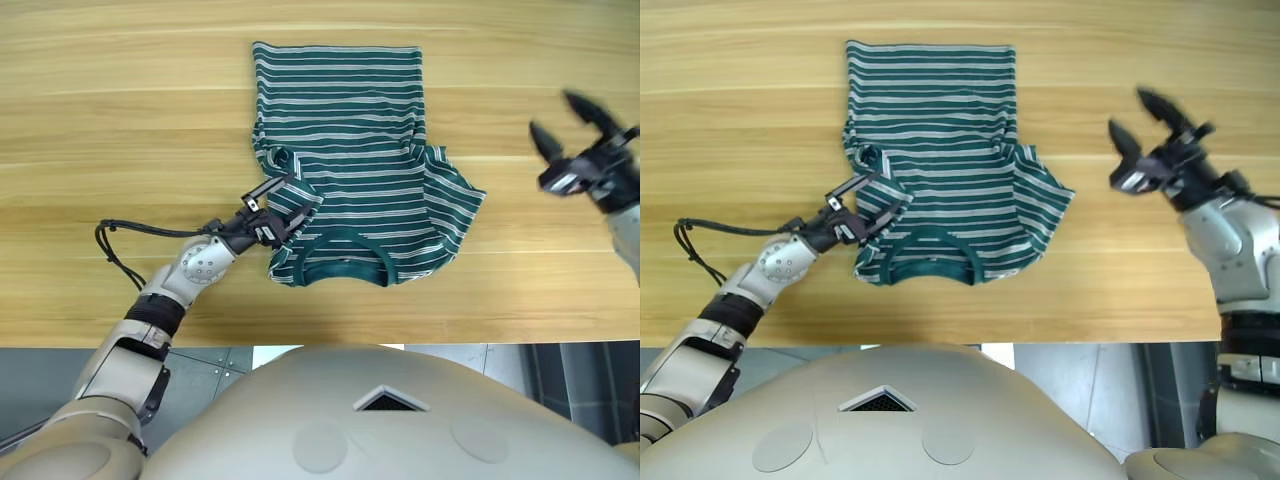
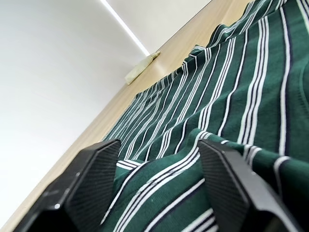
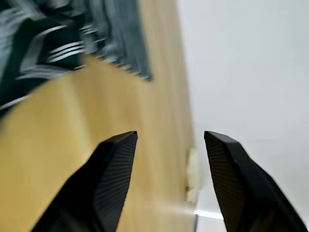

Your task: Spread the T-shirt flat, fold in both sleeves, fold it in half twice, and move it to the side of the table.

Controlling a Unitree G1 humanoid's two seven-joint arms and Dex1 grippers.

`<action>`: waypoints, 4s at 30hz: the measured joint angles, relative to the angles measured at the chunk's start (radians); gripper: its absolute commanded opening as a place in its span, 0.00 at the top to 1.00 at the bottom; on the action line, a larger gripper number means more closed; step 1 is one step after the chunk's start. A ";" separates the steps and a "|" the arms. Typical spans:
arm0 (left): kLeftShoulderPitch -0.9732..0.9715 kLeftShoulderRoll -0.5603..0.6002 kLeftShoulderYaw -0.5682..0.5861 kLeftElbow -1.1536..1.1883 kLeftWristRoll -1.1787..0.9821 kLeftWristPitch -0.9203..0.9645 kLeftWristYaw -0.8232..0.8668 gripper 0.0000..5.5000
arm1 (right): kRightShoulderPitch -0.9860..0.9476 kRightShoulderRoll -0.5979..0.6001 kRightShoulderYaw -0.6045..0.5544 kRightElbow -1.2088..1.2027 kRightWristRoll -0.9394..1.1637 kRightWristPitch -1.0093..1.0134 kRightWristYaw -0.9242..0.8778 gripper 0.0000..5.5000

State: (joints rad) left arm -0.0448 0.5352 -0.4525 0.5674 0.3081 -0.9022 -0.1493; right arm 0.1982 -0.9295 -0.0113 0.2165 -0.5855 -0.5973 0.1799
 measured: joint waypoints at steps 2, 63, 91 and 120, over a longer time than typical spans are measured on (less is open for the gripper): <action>0.058 0.030 0.036 -0.055 -0.030 -0.017 -0.014 0.47 | 0.083 0.004 0.022 -0.019 -0.050 0.056 0.006 0.53; 0.235 0.001 0.200 -0.349 -0.234 -0.052 -0.236 0.46 | -0.114 0.227 0.236 -0.014 0.042 -0.109 -0.121 0.99; 0.193 0.061 0.382 -0.249 -0.095 -0.017 -0.166 0.46 | -0.138 0.199 0.290 -0.005 0.135 -0.170 0.072 0.59; 0.398 0.346 0.170 -0.644 -0.023 0.193 -0.489 0.46 | 0.138 -0.026 0.163 -0.184 0.085 -0.123 0.173 0.59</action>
State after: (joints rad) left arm 0.3532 0.8813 -0.2829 -0.0770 0.2854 -0.7087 -0.6382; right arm 0.3367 -0.9557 0.1521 0.0321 -0.5006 -0.7204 0.3528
